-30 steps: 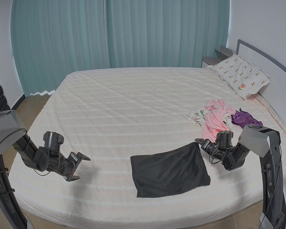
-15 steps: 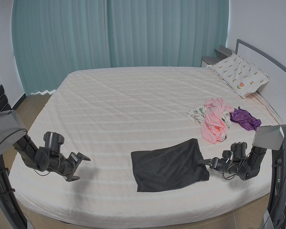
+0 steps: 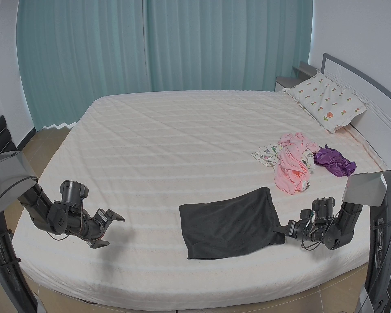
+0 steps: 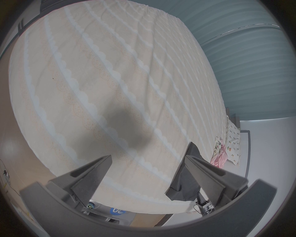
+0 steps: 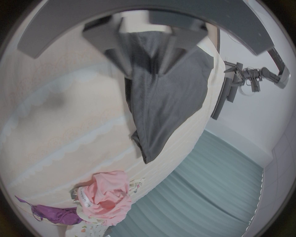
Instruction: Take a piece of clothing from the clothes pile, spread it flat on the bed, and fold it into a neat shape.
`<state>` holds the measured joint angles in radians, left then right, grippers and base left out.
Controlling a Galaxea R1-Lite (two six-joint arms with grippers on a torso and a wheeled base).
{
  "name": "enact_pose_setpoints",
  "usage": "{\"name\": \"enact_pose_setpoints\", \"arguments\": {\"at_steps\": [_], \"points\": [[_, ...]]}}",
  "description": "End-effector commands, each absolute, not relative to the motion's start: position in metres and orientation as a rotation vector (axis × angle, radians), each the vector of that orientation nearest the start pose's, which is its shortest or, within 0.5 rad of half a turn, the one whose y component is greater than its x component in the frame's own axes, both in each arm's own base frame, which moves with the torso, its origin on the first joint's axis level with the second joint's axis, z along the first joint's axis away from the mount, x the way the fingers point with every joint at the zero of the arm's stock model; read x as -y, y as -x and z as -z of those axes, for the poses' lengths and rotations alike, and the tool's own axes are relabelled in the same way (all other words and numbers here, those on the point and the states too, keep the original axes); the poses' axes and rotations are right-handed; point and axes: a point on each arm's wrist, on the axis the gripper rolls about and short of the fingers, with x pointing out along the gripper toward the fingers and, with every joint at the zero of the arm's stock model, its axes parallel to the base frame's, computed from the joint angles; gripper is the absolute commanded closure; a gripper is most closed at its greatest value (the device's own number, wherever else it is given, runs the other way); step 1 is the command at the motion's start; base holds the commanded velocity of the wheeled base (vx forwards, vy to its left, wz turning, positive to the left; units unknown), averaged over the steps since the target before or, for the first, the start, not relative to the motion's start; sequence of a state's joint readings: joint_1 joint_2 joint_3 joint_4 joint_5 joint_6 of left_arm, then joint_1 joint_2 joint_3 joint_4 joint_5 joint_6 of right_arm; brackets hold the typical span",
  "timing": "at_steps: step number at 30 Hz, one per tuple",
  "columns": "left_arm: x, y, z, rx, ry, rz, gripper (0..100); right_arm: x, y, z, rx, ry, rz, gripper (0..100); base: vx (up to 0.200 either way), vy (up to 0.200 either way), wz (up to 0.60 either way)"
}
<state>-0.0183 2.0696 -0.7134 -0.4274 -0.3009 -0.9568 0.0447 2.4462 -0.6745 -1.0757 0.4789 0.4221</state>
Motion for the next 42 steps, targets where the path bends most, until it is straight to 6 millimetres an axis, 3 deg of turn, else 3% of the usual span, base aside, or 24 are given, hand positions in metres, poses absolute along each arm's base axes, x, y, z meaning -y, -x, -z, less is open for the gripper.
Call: {"name": "enact_pose_setpoints", "arguments": {"at_steps": [1, 10, 17, 18, 24, 29, 42], "points": [[0.012, -0.315, -0.027, -1.001, 1.009, -0.17, 0, -0.024, -0.338, 0.063, -0.813, -0.52, -0.352, 100, 0.0, 0.0, 0.0], [0.012, -0.315, -0.027, -1.0, 1.01, -0.171, 0, -0.005, -0.333, 0.056, -0.831, -0.491, -0.317, 100, 0.0, 0.0, 0.0], [0.012, -0.315, -0.027, -1.0, 1.01, -0.171, 0, -0.006, -0.334, 0.059, -0.831, -0.48, -0.326, 100, 0.0, 0.0, 0.0], [0.012, -0.315, -0.027, -1.001, 1.009, -0.17, 0, -0.006, -0.333, 0.058, -0.83, -0.479, -0.328, 0, 0.0, 0.0, 0.0], [0.012, -0.317, -0.027, -1.0, 1.011, -0.172, 0, -0.003, -0.339, 0.048, -0.78, -0.523, -0.356, 0, 0.0, 0.0, 0.0], [0.012, -0.317, -0.026, -1.001, 1.007, -0.176, 0, 0.017, -0.364, 0.03, -0.669, -0.8, -0.281, 0, 0.0, 0.0, 0.0], [0.016, -0.319, -0.023, -0.994, 0.986, -0.205, 0, 0.029, -0.386, 0.018, -0.616, -1.022, -0.244, 0, 0.0, -0.2, 0.0]]}}
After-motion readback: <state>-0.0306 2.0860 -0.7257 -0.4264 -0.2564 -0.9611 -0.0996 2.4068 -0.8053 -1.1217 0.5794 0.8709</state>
